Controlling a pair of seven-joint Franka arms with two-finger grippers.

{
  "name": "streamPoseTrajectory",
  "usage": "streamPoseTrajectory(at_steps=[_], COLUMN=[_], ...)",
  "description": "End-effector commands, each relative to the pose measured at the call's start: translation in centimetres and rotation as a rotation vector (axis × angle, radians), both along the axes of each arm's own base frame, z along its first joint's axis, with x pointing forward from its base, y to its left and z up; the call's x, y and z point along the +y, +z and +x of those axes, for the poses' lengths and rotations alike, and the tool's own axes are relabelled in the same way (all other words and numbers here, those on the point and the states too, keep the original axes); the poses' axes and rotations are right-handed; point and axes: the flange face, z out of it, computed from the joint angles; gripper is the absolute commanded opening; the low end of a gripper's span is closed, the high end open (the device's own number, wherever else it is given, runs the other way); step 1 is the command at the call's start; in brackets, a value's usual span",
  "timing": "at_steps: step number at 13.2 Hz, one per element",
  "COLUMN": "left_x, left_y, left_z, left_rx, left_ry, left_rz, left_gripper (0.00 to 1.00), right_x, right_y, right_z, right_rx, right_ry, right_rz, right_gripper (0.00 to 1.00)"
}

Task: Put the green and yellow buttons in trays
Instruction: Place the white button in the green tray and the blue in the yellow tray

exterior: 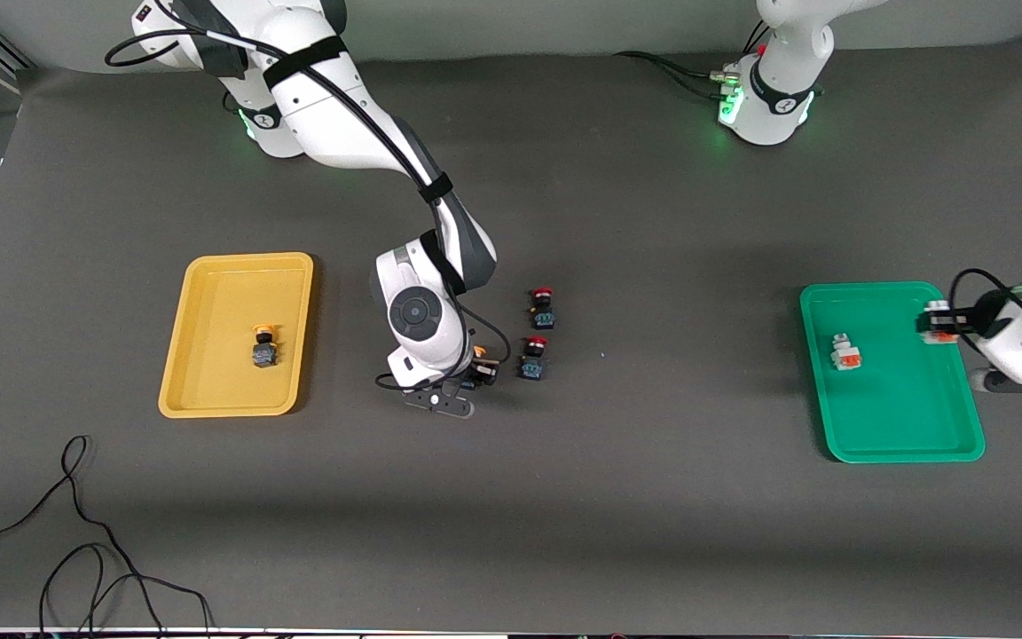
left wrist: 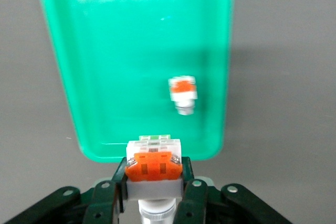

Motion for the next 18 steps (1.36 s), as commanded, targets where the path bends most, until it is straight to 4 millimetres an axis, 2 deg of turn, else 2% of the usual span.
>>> streamPoseTrajectory(at_steps=[1,2,5,7,8,9,10,11,13,14,16,18], left_x=[0.9,2.2,3.4,3.9,4.2,5.2,5.3,5.5,5.7,5.9,5.8,4.9], left_y=[-6.0,-9.0,-14.5,-16.4,-17.2,-17.7,-17.5,-17.0,-15.1,-12.9,-6.8,0.3], left_z=[1.1,1.0,0.6,0.5,0.6,0.3,0.4,0.3,0.6,0.8,1.1,0.6], left_rx=[0.004,0.013,0.018,0.020,0.009,0.008,0.008,0.010,-0.009,-0.011,-0.020,-0.040], left_ry=[-0.020,-0.004,0.003,-0.004,0.000,0.017,0.019,0.021,0.012,0.006,-0.010,-0.022], left_rz=[0.017,0.003,-0.004,0.001,0.000,-0.001,-0.002,0.000,0.008,0.015,0.033,0.057], left_gripper=[0.00,0.00,0.00,0.00,0.05,0.36,0.57,0.96,0.99,0.99,0.99,0.99], right_x=[-0.2,-0.8,-4.3,-8.8,-11.5,-14.4,-17.7,-21.1,-27.6,-30.3,-35.6,-40.8], right_y=[3.7,5.4,12.8,18.1,20.7,23.0,25.2,26.6,28.3,28.7,27.2,25.3], right_z=[0.8,1.0,2.2,2.8,2.8,3.0,3.2,3.4,3.7,3.8,3.7,3.9], right_rx=[-0.018,0.006,0.052,0.105,0.134,0.157,0.167,0.177,0.193,0.188,0.197,0.183], right_ry=[-0.033,-0.033,-0.049,-0.011,0.009,0.038,0.076,0.116,0.222,0.264,0.327,0.372], right_rz=[0.042,0.041,0.037,0.033,0.035,0.037,0.044,0.046,0.049,0.046,0.053,0.062], right_gripper=[0.00,0.00,0.00,0.00,0.00,0.00,0.00,0.00,0.00,0.00,0.00,0.00])
